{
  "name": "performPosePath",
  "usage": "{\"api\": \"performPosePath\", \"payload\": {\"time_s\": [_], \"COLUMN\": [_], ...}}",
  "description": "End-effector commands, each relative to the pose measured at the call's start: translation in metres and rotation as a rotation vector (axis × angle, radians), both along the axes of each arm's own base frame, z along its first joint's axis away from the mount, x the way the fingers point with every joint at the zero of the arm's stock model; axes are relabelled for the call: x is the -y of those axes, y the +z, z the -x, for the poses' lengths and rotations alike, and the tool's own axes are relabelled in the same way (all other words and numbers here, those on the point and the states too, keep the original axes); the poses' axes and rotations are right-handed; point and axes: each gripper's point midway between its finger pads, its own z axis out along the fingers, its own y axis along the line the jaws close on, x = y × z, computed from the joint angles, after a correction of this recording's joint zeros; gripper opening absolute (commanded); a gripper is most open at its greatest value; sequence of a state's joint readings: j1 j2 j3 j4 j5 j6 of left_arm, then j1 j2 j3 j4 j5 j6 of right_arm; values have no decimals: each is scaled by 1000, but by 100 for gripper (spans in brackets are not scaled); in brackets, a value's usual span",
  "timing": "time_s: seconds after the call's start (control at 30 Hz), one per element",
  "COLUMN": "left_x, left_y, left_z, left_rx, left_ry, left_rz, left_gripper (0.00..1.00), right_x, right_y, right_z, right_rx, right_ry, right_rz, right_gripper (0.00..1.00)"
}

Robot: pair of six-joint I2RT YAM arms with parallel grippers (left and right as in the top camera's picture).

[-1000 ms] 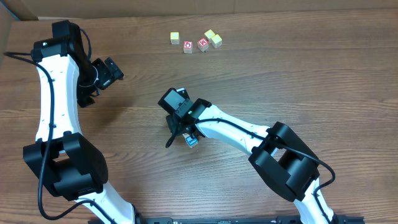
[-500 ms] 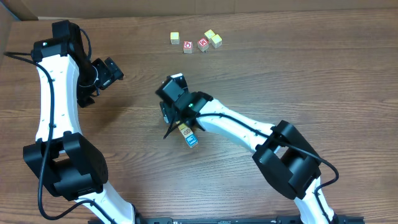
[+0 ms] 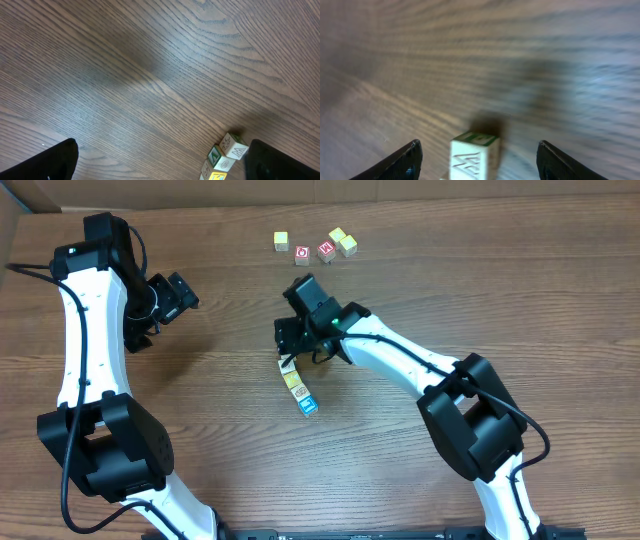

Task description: Flip 5 blocks

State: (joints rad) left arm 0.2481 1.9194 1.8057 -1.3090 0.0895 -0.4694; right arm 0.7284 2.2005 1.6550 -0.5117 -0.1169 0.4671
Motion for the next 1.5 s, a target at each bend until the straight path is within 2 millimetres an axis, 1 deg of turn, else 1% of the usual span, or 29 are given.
{"api": "performPosePath", "payload": {"time_s": [0.0, 0.07, 0.23, 0.5, 0.73, 0.87, 0.9, 0.97, 1.07, 1.13, 1.2, 1.23, 1.3, 1.33, 1.37, 1.4, 1.43, 1.47], "left_x": [1, 1, 1, 1, 1, 1, 1, 1, 1, 1, 1, 1, 1, 1, 1, 1, 1, 1], "left_y": [9, 9, 9, 9, 9, 9, 9, 9, 9, 9, 9, 9, 9, 9, 9, 9, 9, 9], "left_z": [-3, -3, -3, -3, -3, -3, -3, -3, -3, -3, -3, -3, -2, -3, -3, -3, -3, -3], "left_rx": [26, 26, 26, 26, 26, 26, 26, 26, 26, 26, 26, 26, 26, 26, 26, 26, 26, 26], "left_ry": [-8, -8, -8, -8, -8, -8, -8, -8, -8, -8, -8, -8, -8, -8, -8, -8, -8, -8], "left_rz": [-19, -19, -19, -19, -19, -19, -19, -19, -19, -19, -19, -19, -19, -19, -19, -19, -19, -19], "left_gripper": [100, 100, 100, 100, 100, 100, 100, 100, 100, 100, 100, 100, 100, 100, 100, 100, 100, 100], "right_x": [-15, -16, -25, -29, -28, -23, -22, -22, -15, -6, 4, 10, 26, 35, 44, 52, 60, 68], "right_y": [-16, -17, -15, -14, -15, -14, -10, 5, 43, 70, 89, 96, 106, 110, 112, 112, 111, 108], "right_z": [17, 19, 29, 34, 33, 29, 25, 19, 11, 9, 13, 15, 25, 32, 39, 46, 54, 64], "right_rx": [-54, -58, -94, -92, -80, -59, -46, -18, 25, 49, 50, 43, 10, -13, -39, -66, -105, -156], "right_ry": [58, 63, 102, 139, 153, 137, 129, 133, 113, 94, 85, 80, 65, 60, 54, 51, 38, 12], "right_rz": [-19, -18, -63, -68, -55, -28, -25, -31, -46, -50, -51, -46, -22, -4, 17, 37, 61, 86], "right_gripper": [74, 74, 73, 73, 73, 72, 72, 72, 72, 72, 72, 71, 62, 53, 43, 25, 10, 4]}}
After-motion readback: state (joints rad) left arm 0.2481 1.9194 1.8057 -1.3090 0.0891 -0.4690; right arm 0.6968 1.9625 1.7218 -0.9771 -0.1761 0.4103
